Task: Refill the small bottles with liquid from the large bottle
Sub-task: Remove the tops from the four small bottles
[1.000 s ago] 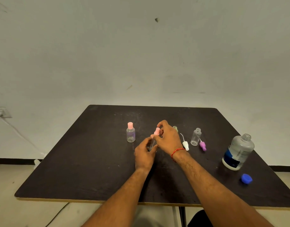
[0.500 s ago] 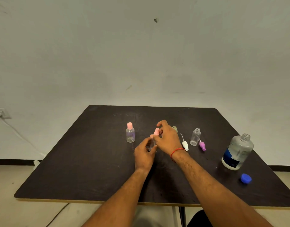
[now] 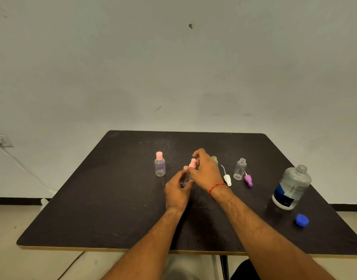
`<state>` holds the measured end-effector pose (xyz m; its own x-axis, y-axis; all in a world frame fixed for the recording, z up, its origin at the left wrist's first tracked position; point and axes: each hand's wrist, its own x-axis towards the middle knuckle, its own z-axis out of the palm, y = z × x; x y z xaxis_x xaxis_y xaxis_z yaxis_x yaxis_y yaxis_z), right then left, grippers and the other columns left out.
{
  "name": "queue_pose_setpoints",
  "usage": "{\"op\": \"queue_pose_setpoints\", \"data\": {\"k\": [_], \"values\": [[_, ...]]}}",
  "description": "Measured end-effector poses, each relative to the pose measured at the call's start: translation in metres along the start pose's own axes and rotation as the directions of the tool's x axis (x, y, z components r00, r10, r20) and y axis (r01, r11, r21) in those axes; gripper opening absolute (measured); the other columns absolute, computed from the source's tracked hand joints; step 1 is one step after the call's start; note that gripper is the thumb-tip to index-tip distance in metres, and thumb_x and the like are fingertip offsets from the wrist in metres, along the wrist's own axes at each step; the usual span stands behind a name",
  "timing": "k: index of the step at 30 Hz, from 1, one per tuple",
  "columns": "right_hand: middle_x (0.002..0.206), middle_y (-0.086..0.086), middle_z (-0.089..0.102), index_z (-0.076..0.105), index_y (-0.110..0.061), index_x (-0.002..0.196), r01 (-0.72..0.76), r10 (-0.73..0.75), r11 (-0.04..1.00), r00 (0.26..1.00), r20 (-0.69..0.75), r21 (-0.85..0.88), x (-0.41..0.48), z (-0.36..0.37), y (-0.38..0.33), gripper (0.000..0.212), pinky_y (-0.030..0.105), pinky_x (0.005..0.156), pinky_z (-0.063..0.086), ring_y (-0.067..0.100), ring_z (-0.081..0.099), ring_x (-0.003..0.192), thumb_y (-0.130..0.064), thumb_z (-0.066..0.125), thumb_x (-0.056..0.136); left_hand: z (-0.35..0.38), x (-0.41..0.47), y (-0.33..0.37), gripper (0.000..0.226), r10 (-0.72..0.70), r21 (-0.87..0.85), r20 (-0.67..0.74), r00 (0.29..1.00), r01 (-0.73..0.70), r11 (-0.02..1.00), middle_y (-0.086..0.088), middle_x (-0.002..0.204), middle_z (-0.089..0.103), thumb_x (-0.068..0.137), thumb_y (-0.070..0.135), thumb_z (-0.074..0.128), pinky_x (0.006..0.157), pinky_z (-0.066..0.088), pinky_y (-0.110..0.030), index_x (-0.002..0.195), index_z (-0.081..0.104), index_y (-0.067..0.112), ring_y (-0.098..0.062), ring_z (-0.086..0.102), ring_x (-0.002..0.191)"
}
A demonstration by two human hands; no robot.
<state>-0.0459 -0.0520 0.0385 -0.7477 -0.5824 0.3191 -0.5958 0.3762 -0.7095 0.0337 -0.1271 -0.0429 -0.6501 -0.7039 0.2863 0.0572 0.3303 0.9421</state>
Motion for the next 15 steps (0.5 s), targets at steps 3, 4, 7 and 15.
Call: {"op": "queue_pose_setpoints", "data": {"k": [3,4,7,15], "values": [[0.1,-0.003,0.06,0.048,-0.023,0.112,0.024,-0.024,1.0,0.999,0.03,-0.005,0.0003,-0.0022,-0.0003,0.034,0.029,0.08,0.055,0.015,0.061,0.092,-0.015,0.068,0.086,-0.0004,0.0005,0.0,0.026,-0.002,0.016,0.011,1.0,0.001,1.0,0.015,0.099,0.072,0.089,0.021,0.076,0.087,0.06,-0.031,0.113,0.071,0.029,-0.002,0.068,0.094],[0.098,-0.003,0.06,0.048,-0.023,0.114,0.034,-0.035,0.999,0.998,0.05,0.007,0.0001,-0.0036,-0.001,0.034,0.03,0.08,0.056,0.014,0.061,0.092,-0.01,0.065,0.087,-0.0004,0.0008,-0.0005,0.027,-0.008,0.014,0.012,1.0,0.008,1.0,0.015,0.099,0.072,0.089,0.021,0.077,0.087,0.06,-0.031,0.114,0.071,0.029,-0.002,0.068,0.095],[0.102,-0.003,0.061,0.047,-0.022,0.119,0.081,-0.085,0.996,0.993,0.087,0.045,-0.0004,-0.0061,-0.0041,0.031,0.032,0.083,0.056,0.013,0.061,0.096,-0.008,0.054,0.093,-0.0005,0.0001,-0.0005,0.028,-0.02,0.005,0.001,1.0,0.019,1.0,0.015,0.099,0.073,0.088,0.02,0.077,0.087,0.06,-0.031,0.114,0.071,0.03,-0.002,0.069,0.094],[0.091,-0.006,0.061,0.055,-0.023,0.097,-0.025,0.027,0.997,0.999,0.035,-0.068,0.0013,-0.0028,-0.0006,0.028,0.028,0.075,0.052,0.01,0.059,0.083,-0.034,0.075,0.08,0.0001,-0.0004,-0.0009,0.028,-0.002,-0.003,0.0,1.0,0.002,1.0,0.014,0.098,0.074,0.089,0.018,0.076,0.086,0.059,-0.025,0.114,0.071,0.032,-0.001,0.069,0.095]]}}
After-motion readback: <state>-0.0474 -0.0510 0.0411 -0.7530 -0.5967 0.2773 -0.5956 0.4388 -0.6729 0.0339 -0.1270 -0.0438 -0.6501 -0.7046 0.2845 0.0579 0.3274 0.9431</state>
